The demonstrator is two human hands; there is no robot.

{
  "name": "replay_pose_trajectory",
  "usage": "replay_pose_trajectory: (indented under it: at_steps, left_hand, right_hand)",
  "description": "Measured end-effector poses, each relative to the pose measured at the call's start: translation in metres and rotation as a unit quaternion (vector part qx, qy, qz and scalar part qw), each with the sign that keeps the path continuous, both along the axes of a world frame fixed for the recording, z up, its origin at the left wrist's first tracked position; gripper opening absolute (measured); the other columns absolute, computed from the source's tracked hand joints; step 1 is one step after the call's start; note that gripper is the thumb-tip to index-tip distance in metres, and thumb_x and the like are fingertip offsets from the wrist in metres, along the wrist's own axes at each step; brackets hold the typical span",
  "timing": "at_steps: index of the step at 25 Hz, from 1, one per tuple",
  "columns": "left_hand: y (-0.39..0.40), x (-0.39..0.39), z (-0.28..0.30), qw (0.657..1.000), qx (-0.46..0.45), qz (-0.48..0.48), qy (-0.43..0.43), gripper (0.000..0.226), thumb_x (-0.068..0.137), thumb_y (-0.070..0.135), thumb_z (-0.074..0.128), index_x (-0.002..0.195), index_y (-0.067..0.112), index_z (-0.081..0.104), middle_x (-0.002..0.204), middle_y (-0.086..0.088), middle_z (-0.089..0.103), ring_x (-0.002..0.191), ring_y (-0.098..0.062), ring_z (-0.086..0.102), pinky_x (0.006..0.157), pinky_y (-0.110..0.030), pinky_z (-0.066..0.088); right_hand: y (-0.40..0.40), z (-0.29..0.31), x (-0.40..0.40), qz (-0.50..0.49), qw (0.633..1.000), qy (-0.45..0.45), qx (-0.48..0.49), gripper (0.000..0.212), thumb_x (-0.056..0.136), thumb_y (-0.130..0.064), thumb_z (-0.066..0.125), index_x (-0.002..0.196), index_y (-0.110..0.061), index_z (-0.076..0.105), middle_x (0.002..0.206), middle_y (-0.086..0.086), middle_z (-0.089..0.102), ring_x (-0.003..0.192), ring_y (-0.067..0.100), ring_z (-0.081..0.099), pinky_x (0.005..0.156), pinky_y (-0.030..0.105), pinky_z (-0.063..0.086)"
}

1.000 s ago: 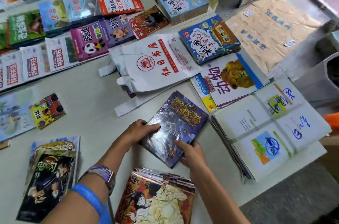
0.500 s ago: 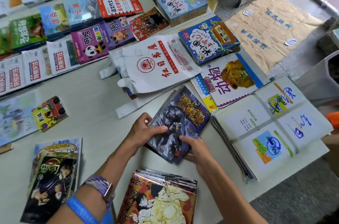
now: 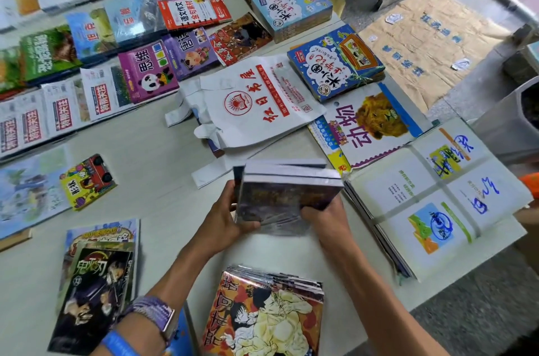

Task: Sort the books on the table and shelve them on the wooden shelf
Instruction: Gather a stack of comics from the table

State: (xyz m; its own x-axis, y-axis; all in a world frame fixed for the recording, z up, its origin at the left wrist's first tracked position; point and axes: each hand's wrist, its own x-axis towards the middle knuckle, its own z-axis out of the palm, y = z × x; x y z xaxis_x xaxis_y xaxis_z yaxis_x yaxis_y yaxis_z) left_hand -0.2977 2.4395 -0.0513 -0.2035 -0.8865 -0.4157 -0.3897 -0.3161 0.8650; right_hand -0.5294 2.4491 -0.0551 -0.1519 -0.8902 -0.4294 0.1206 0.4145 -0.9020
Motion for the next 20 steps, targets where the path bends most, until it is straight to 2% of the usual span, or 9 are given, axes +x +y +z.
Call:
replay_pose_trajectory:
  at_steps: [2, 4, 6, 9, 12, 15, 16, 18, 20]
  left_hand:
    - [0.007, 0.001, -0.005, 1.0, -0.011, 0.011, -0.017, 0.092, 0.068, 0.023, 0.091, 0.144, 0.025, 0.04, 0.122, 0.019, 0.064, 0.112, 0.001, 0.061, 0.087, -0.013, 0.052]
    - [0.012, 0.006, -0.01, 0.999, -0.009, 0.031, -0.027, 0.087, 0.067, 0.02, 0.092, 0.141, 0.014, 0.047, 0.121, 0.008, 0.068, 0.109, -0.004, 0.065, 0.092, -0.024, 0.056]
    - [0.018, 0.01, -0.012, 0.998, -0.009, 0.047, -0.036, 0.079, 0.065, 0.024, 0.093, 0.133, 0.01, 0.055, 0.115, 0.002, 0.072, 0.105, -0.009, 0.068, 0.094, -0.031, 0.056]
    - [0.021, 0.004, -0.003, 0.998, -0.015, 0.065, 0.004, 0.074, 0.059, 0.033, 0.094, 0.12, 0.006, 0.063, 0.098, 0.0, 0.078, 0.09, -0.013, 0.075, 0.082, -0.026, 0.059]
    - [0.023, -0.004, 0.012, 0.994, -0.017, 0.096, 0.045, 0.07, 0.059, 0.018, 0.095, 0.121, 0.013, 0.061, 0.098, 0.007, 0.078, 0.088, -0.011, 0.076, 0.082, -0.024, 0.06]
    - [0.03, -0.014, 0.026, 0.993, -0.068, 0.099, 0.004, 0.066, 0.062, 0.025, 0.094, 0.115, 0.038, 0.058, 0.099, 0.029, 0.072, 0.091, 0.011, 0.068, 0.084, -0.014, 0.056]
    - [0.034, -0.021, 0.033, 0.989, -0.101, 0.101, -0.025, 0.064, 0.062, 0.034, 0.093, 0.111, 0.046, 0.054, 0.099, 0.03, 0.07, 0.092, 0.012, 0.065, 0.081, -0.011, 0.054]
    - [0.04, -0.04, 0.05, 0.97, -0.2, 0.083, -0.106, 0.055, 0.067, 0.047, 0.085, 0.107, 0.048, 0.049, 0.093, 0.022, 0.06, 0.087, 0.001, 0.055, 0.07, -0.019, 0.049]
    - [0.044, -0.056, 0.062, 0.922, -0.337, 0.001, -0.188, 0.051, 0.073, 0.034, 0.079, 0.115, 0.034, 0.051, 0.096, 0.012, 0.054, 0.086, -0.013, 0.045, 0.063, -0.034, 0.047]
  right_hand:
    - [0.004, 0.008, 0.003, 0.045, 0.998, 0.033, -0.032, 0.059, 0.059, 0.001, 0.061, 0.118, -0.009, 0.058, 0.082, -0.015, 0.073, 0.076, -0.003, 0.065, 0.067, 0.013, 0.051]
    - [0.008, 0.012, 0.005, 0.083, 0.995, 0.032, -0.039, 0.064, 0.064, 0.005, 0.059, 0.118, -0.029, 0.055, 0.081, -0.016, 0.069, 0.074, -0.002, 0.063, 0.065, 0.013, 0.05]
    - [0.012, 0.013, 0.008, 0.112, 0.992, 0.04, -0.053, 0.068, 0.066, 0.008, 0.056, 0.117, -0.037, 0.051, 0.085, -0.019, 0.067, 0.075, -0.003, 0.06, 0.063, 0.014, 0.049]
    - [0.016, 0.017, 0.011, 0.107, 0.991, 0.055, -0.065, 0.071, 0.062, 0.006, 0.056, 0.114, -0.043, 0.055, 0.093, -0.021, 0.07, 0.081, -0.006, 0.063, 0.065, 0.013, 0.051]
    - [0.017, 0.029, 0.015, 0.081, 0.996, 0.033, -0.035, 0.073, 0.062, 0.002, 0.058, 0.11, -0.053, 0.058, 0.098, -0.018, 0.073, 0.09, -0.001, 0.067, 0.072, 0.016, 0.054]
    - [0.036, 0.042, 0.024, -0.011, 0.999, 0.043, 0.028, 0.066, 0.076, -0.011, 0.076, 0.123, -0.049, 0.05, 0.117, -0.008, 0.07, 0.107, 0.011, 0.066, 0.088, 0.032, 0.058]
    - [0.045, 0.05, 0.026, -0.054, 0.996, 0.022, 0.065, 0.064, 0.077, -0.024, 0.081, 0.129, -0.041, 0.049, 0.124, -0.002, 0.067, 0.11, 0.016, 0.067, 0.093, 0.039, 0.058]
    - [0.055, 0.069, 0.026, -0.081, 0.982, -0.112, 0.132, 0.065, 0.071, -0.051, 0.082, 0.128, -0.028, 0.062, 0.124, 0.007, 0.071, 0.106, 0.026, 0.072, 0.086, 0.043, 0.06]
    - [0.054, 0.093, 0.014, -0.059, 0.954, -0.234, 0.176, 0.062, 0.071, -0.065, 0.076, 0.114, -0.02, 0.075, 0.12, 0.014, 0.074, 0.104, 0.035, 0.074, 0.078, 0.046, 0.062]
